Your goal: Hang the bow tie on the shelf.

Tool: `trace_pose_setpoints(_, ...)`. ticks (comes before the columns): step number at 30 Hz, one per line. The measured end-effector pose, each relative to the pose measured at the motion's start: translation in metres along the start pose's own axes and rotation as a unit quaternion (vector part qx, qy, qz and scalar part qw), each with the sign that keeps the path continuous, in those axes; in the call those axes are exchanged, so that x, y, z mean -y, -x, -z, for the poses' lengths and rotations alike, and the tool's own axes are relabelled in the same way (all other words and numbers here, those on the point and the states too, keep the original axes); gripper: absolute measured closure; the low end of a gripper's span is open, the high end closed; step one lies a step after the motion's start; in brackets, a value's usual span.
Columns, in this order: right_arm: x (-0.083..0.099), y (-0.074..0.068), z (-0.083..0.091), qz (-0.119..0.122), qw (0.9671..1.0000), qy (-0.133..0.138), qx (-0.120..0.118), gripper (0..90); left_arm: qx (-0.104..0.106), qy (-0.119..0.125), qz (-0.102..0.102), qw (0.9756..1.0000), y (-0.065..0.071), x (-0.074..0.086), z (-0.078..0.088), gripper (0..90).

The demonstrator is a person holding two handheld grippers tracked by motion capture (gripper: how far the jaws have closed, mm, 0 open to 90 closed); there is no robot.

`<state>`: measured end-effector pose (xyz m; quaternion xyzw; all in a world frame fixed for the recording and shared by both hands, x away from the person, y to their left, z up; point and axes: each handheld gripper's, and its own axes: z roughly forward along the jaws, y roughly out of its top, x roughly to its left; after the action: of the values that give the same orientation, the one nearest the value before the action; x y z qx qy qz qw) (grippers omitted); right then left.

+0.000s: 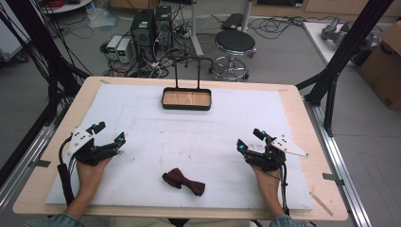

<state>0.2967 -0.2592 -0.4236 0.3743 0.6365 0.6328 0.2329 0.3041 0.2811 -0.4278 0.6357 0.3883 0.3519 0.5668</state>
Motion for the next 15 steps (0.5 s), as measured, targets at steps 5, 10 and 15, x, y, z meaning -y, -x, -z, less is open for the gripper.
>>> trace_pose_setpoints(5,-0.003,-0.015,-0.009,0.000,0.9992,-0.011,-0.037,16.2,0.002,0.000,0.002,1.0000,0.000,0.000,0.000,14.7)
trace_pose_setpoints(10,-0.001,-0.035,-0.025,0.005,0.9949,-0.047,-0.089,16.3,0.003,0.001,0.001,1.0000,0.000,0.000,0.000,15.1)
trace_pose_setpoints(15,0.003,-0.058,-0.039,0.023,0.9880,-0.074,-0.134,16.9,0.003,0.000,0.001,1.0000,0.001,0.000,0.000,15.1)
